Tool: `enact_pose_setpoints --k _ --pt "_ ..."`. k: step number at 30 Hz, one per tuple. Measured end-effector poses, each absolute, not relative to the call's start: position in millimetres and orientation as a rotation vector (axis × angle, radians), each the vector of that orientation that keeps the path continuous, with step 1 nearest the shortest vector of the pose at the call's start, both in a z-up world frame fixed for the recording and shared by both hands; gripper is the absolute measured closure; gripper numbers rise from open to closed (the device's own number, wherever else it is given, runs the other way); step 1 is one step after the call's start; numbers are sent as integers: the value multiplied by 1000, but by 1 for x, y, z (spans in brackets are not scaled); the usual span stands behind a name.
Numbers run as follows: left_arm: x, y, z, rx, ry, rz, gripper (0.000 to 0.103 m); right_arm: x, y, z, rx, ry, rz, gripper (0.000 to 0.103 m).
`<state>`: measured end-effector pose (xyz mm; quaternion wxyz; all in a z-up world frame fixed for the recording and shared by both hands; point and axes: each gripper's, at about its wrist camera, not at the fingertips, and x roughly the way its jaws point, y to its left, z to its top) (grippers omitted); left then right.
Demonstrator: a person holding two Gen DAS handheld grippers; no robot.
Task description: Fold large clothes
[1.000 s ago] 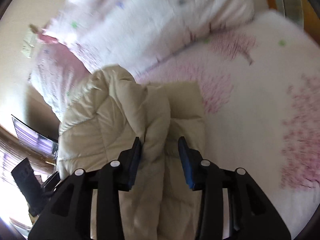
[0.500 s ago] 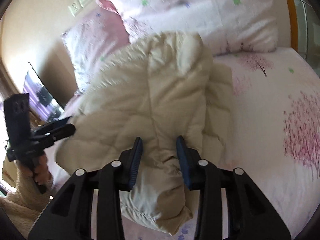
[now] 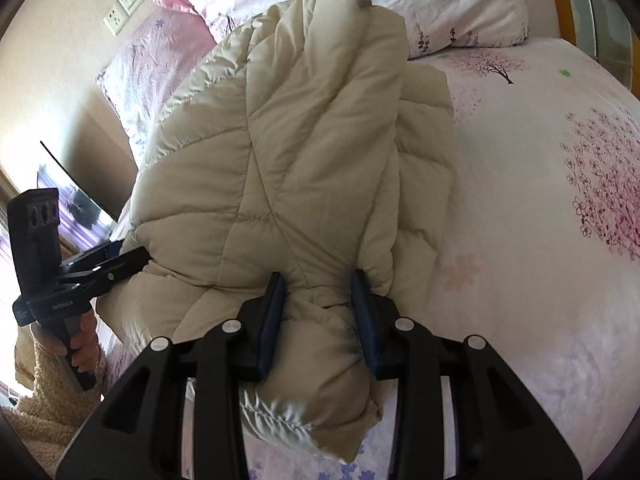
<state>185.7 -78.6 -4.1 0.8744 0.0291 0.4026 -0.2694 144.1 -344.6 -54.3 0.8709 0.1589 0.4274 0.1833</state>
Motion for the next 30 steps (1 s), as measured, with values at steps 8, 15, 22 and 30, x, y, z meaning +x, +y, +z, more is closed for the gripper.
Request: enact_pose_setpoints --k 8,15,22,30 --pt "204 -28 40 -72 675 -489 28 170 -394 9 503 805 363 33" --pt "252 -28 35 -26 668 -355 28 243 -401 20 666 808 377 34" --pt "268 -42 31 24 682 -360 28 271 -390 6 588 845 274 87" --pt "280 -46 20 46 698 -354 28 282 -397 -24 569 958 158 85"
